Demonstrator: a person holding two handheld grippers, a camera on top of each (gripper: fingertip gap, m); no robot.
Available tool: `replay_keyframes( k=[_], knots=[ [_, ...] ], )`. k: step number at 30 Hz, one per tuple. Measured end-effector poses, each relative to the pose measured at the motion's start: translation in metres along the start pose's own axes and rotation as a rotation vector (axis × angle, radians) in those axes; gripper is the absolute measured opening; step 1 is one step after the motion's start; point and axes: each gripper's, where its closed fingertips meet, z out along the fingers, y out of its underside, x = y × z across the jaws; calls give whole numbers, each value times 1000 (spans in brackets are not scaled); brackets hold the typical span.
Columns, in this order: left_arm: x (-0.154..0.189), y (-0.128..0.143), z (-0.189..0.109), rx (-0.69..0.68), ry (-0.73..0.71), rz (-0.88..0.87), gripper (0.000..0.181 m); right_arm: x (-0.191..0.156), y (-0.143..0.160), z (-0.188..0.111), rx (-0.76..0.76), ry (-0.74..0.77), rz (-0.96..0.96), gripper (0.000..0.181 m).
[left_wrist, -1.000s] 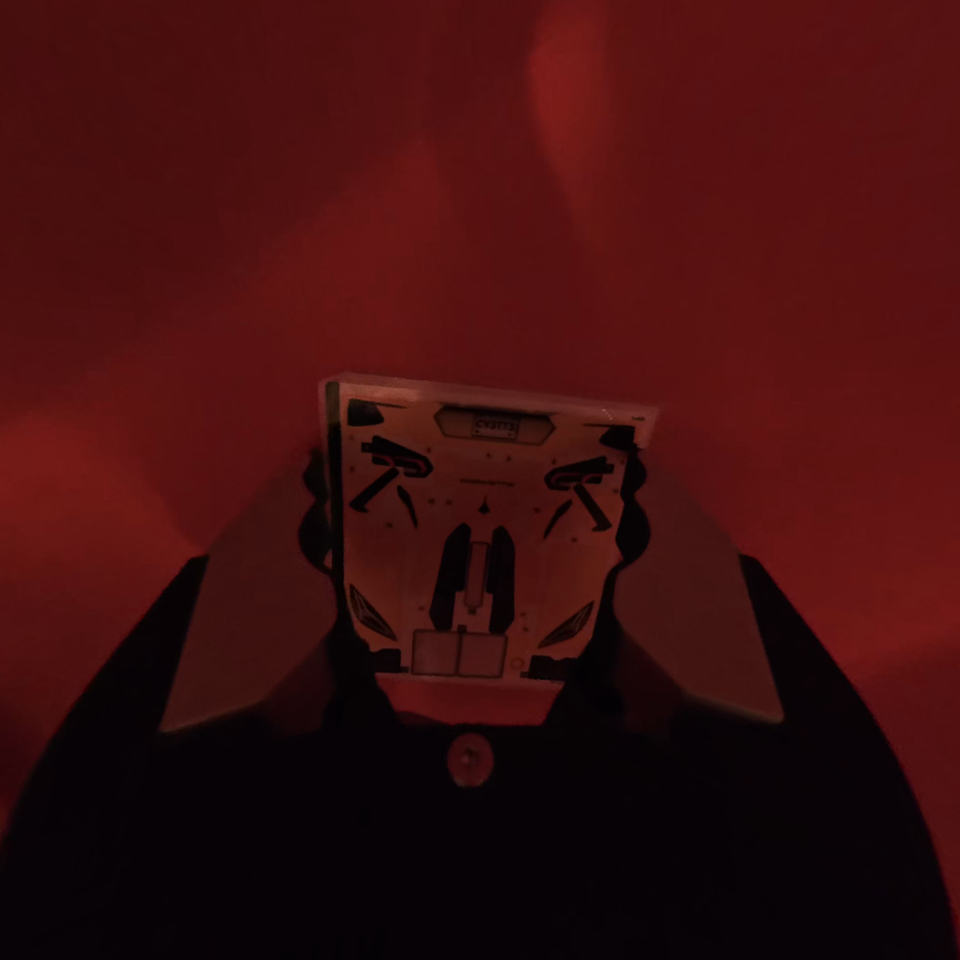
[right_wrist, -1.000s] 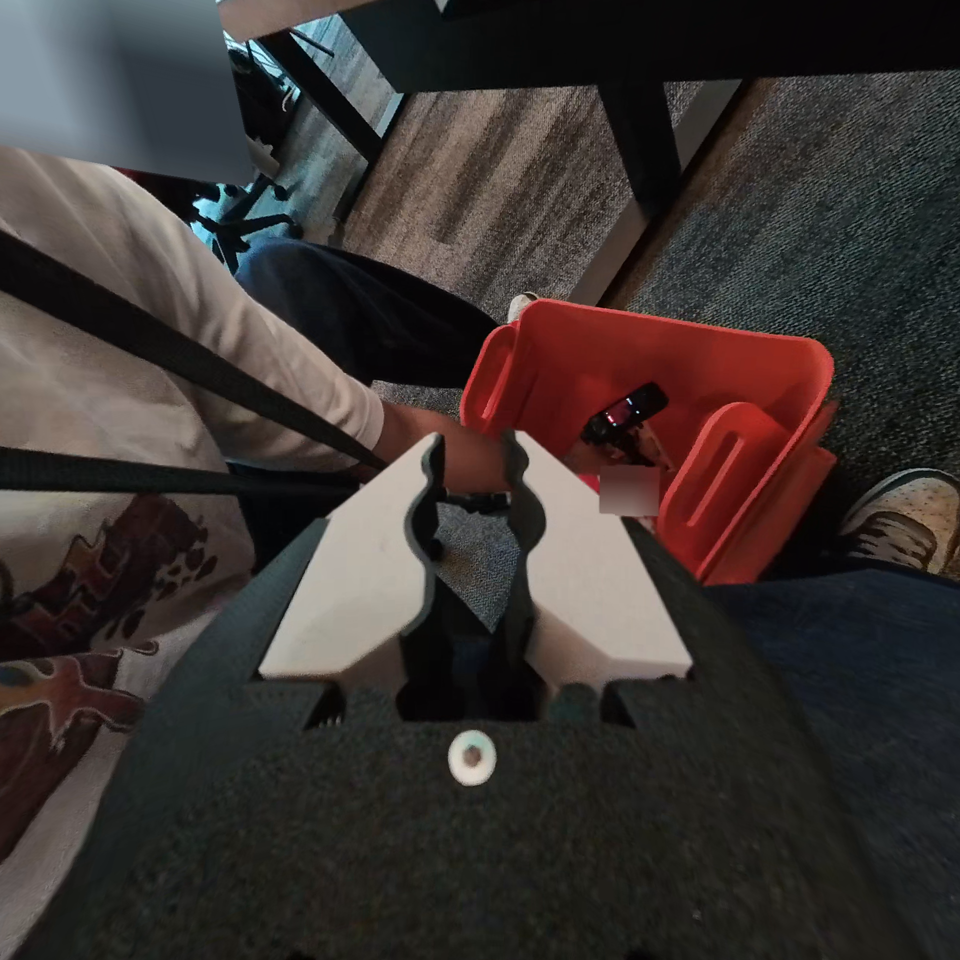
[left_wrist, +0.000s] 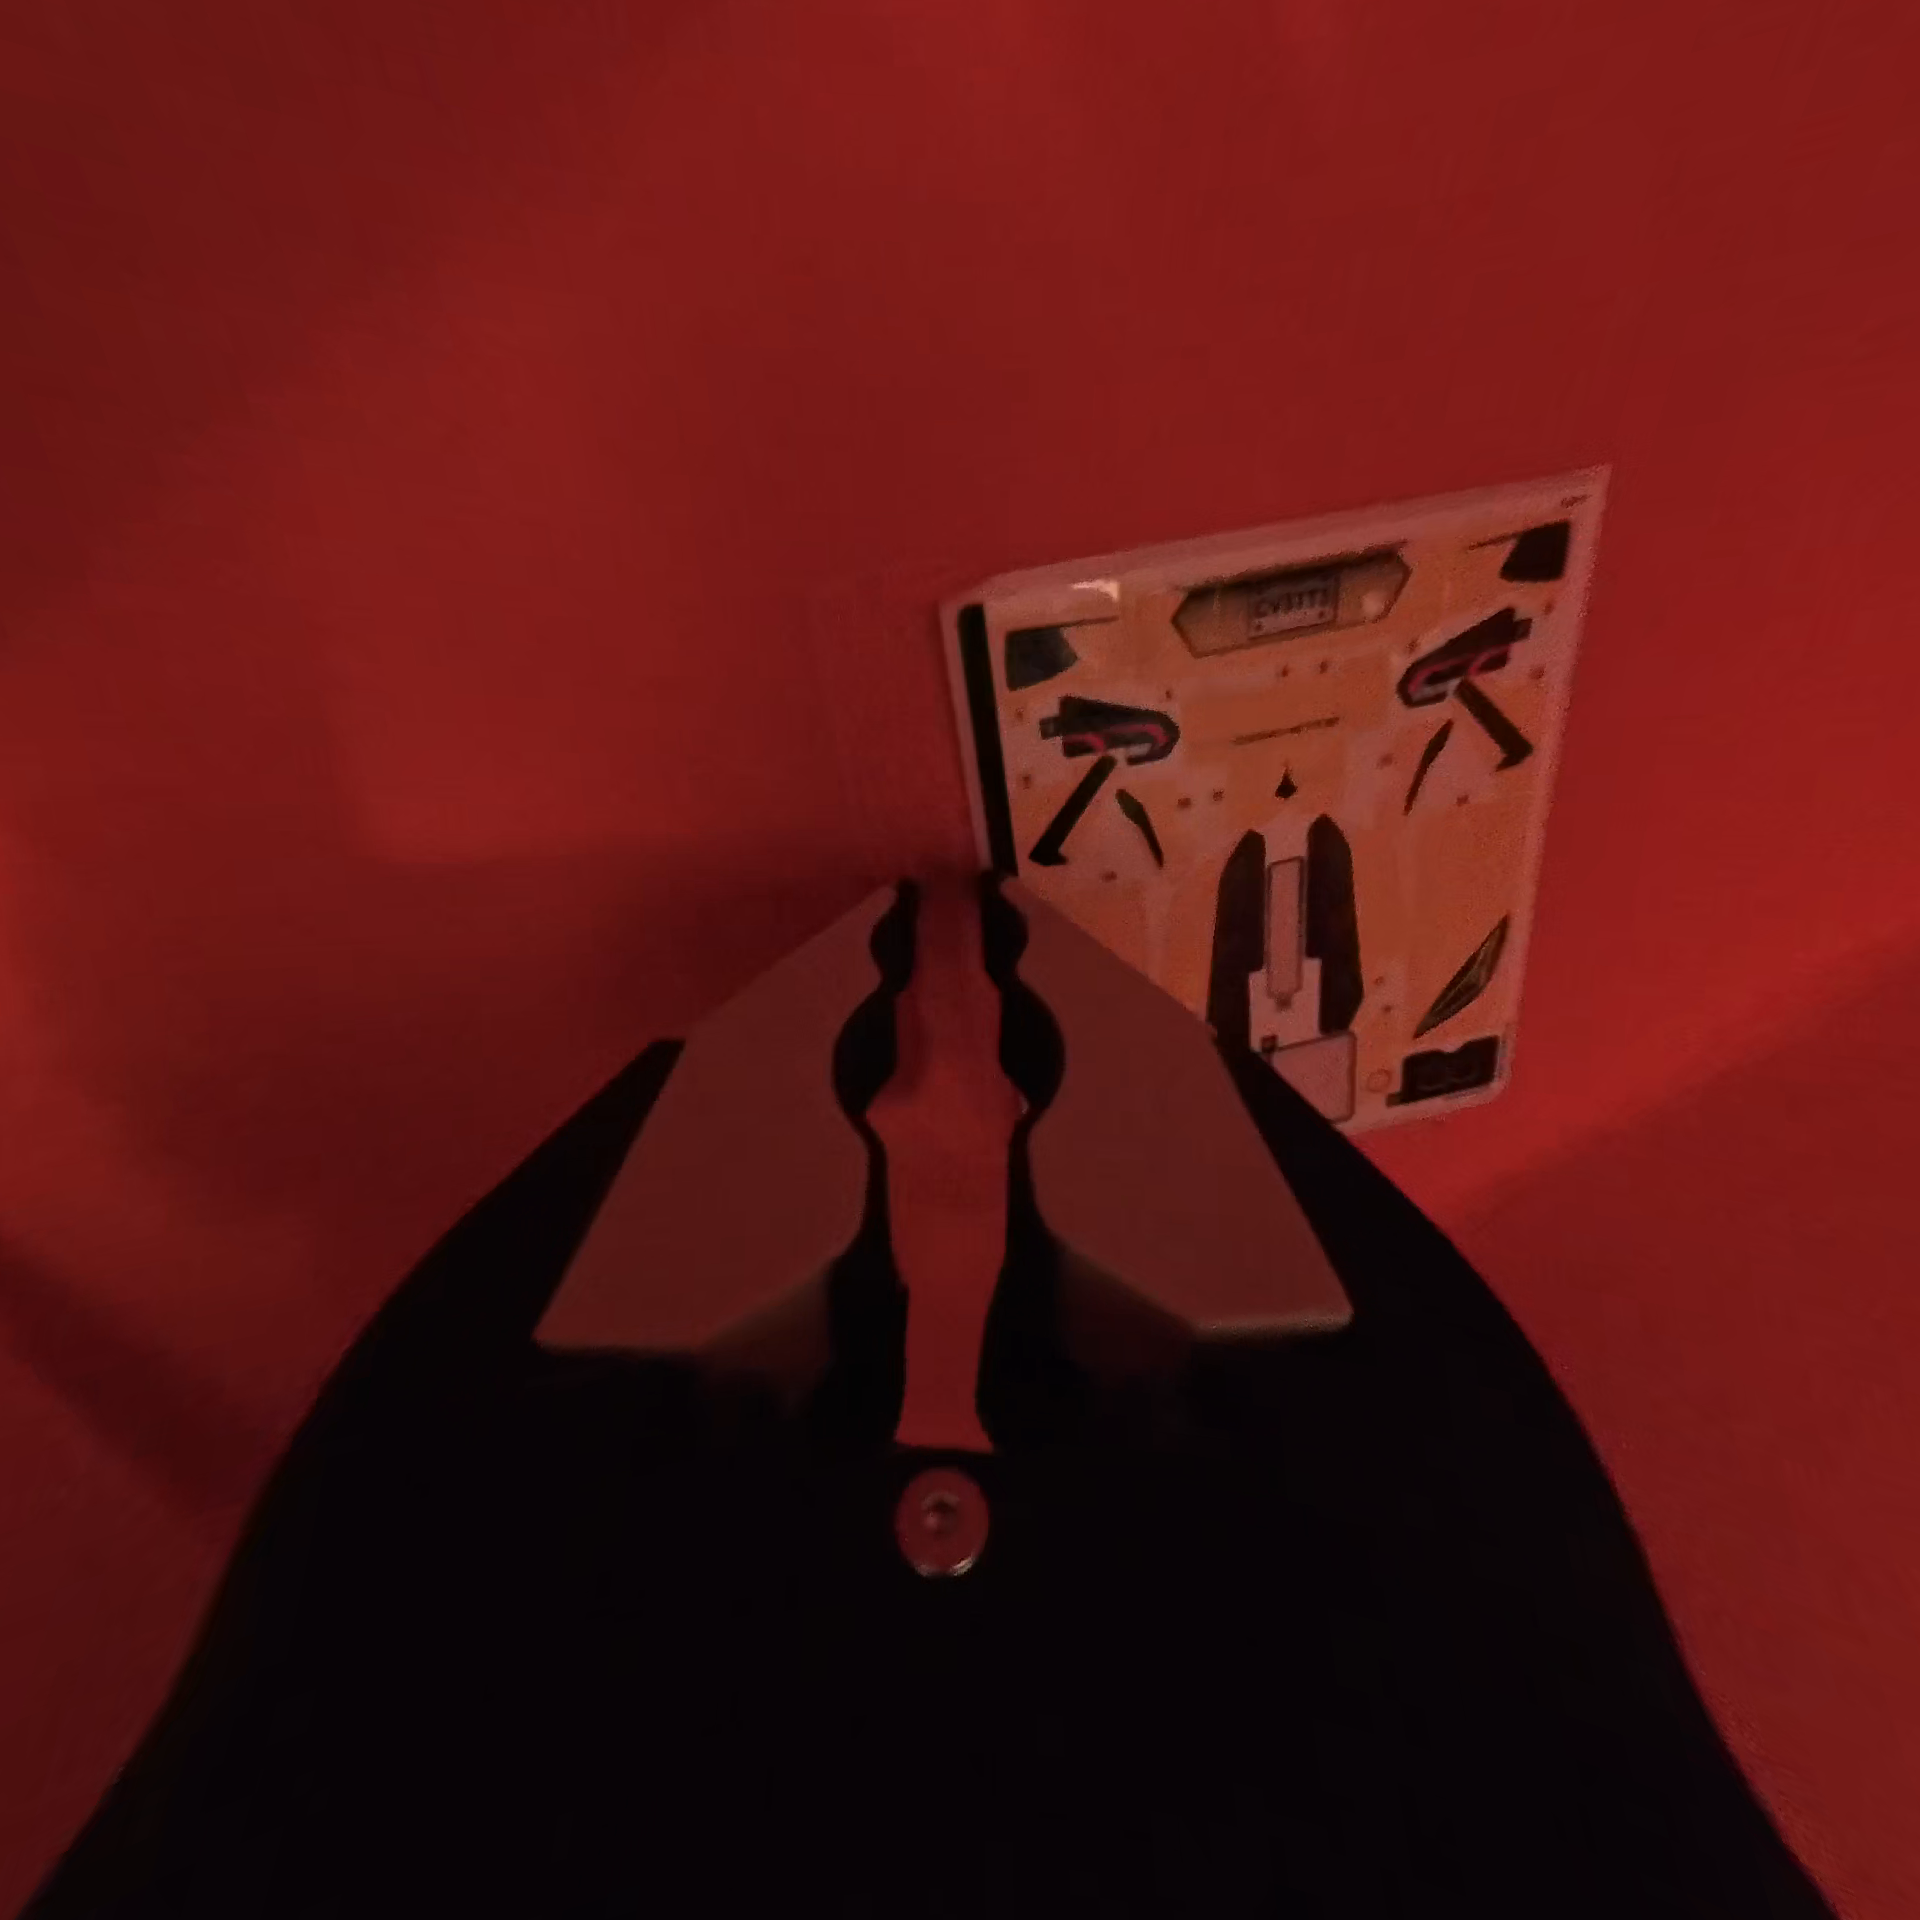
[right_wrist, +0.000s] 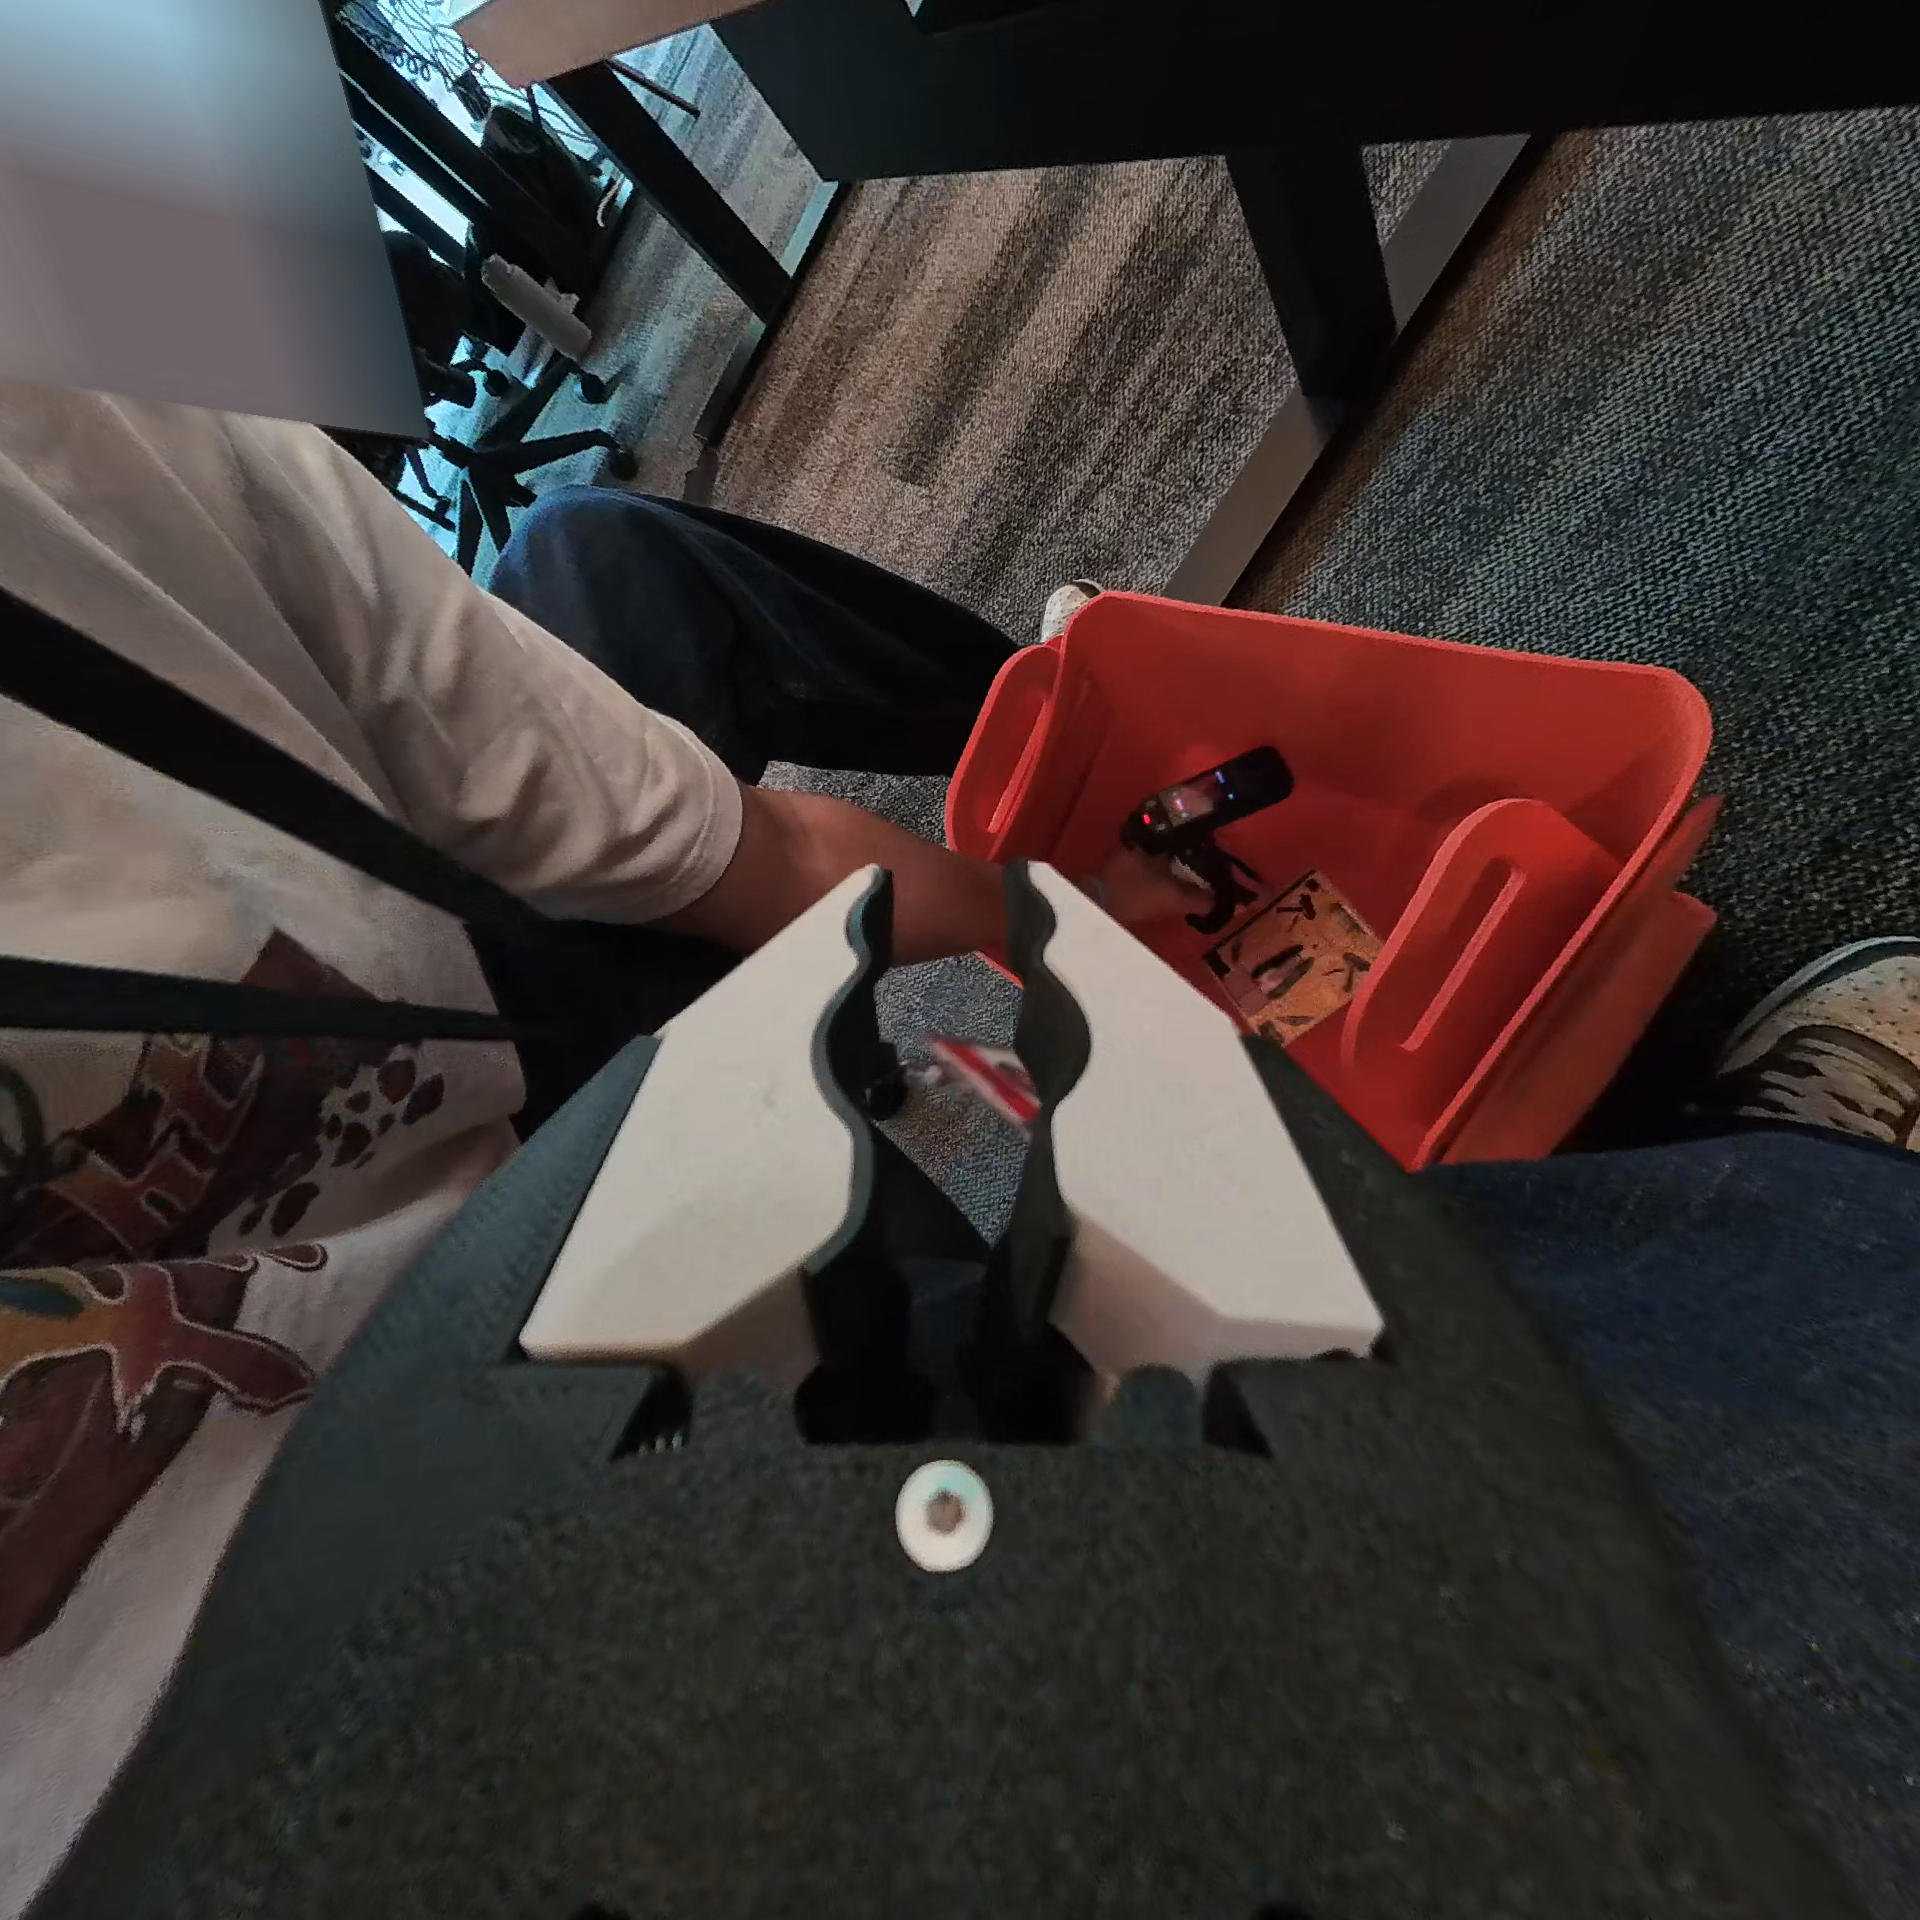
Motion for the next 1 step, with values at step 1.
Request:
replay_keyframes(
  k=[1],
  knots=[
    [-1, 0, 0, 11, -15, 2, 10, -1, 0, 0, 1, -2, 0, 21]
  ],
)
